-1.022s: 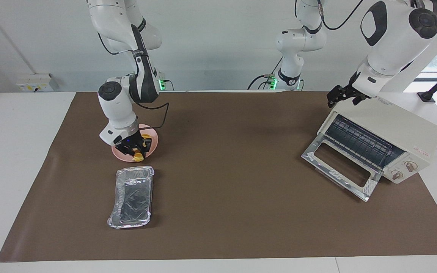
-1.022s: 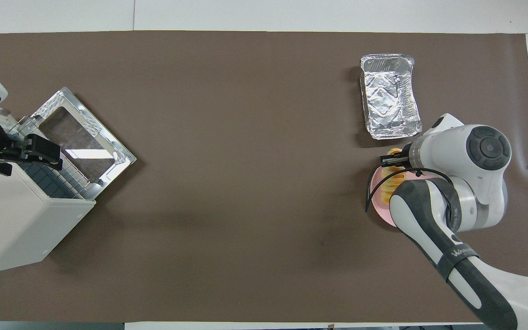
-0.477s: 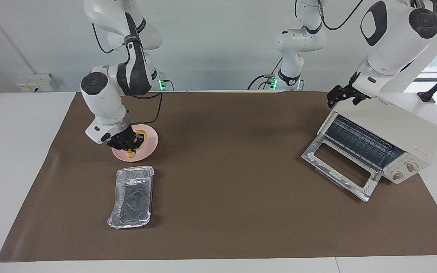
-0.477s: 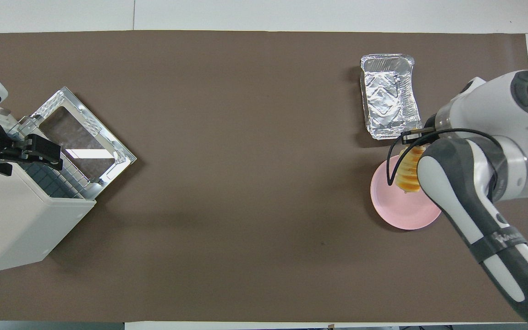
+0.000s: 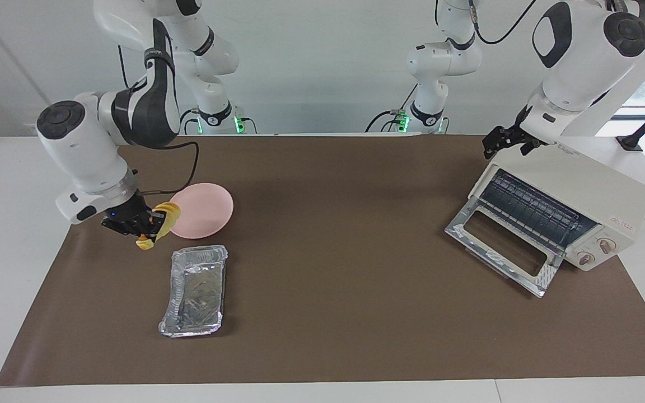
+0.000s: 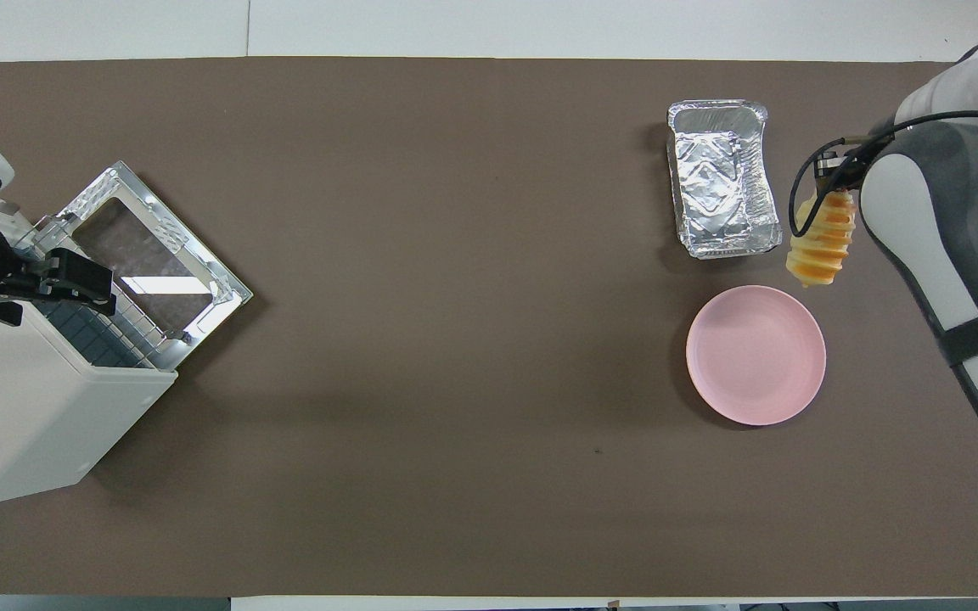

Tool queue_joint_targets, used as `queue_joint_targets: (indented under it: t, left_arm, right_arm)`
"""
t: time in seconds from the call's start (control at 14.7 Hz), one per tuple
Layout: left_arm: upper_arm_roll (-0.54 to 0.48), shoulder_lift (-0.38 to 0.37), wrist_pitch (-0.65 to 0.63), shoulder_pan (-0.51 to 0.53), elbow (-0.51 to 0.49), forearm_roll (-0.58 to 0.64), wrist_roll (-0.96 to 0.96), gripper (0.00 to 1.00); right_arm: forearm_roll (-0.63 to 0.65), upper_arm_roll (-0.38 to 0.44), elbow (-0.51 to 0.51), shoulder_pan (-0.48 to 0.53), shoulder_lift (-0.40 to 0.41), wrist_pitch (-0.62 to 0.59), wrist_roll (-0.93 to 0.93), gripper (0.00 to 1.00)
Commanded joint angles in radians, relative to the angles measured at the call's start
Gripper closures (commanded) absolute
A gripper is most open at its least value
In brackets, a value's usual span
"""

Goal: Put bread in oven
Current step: 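Lift the bread with the right gripper and lower it into the foil tray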

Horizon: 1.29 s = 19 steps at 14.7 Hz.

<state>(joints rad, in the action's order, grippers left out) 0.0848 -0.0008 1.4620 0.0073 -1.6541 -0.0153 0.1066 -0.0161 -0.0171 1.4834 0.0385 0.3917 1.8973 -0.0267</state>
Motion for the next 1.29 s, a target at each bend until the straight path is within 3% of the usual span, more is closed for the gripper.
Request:
queue_joint_targets:
  t: [0.0, 0.27, 0.82, 1.23]
  left_arm:
    - [0.007, -0.021, 0.000, 0.016, -0.012, -0.011, -0.007, 0.00]
    - [0.007, -0.021, 0.000, 0.016, -0.013, -0.011, -0.007, 0.00]
    - [0.007, -0.021, 0.000, 0.016, -0.012, -0.011, -0.007, 0.00]
    - [0.009, -0.021, 0.000, 0.016, -0.013, -0.011, -0.007, 0.00]
  right_arm:
    - [-0.030, -0.003, -0.279, -0.003, 0.206, -0.078, -0.007, 1.00]
    - [-0.030, -0.006, -0.399, -0.029, 0.320, -0.061, 0.025, 1.00]
    - [-0.028, -0.009, -0.391, -0.049, 0.407, 0.055, 0.048, 1.00]
    - [-0.042, -0.009, -0.379, -0.072, 0.412, 0.112, 0.051, 1.00]
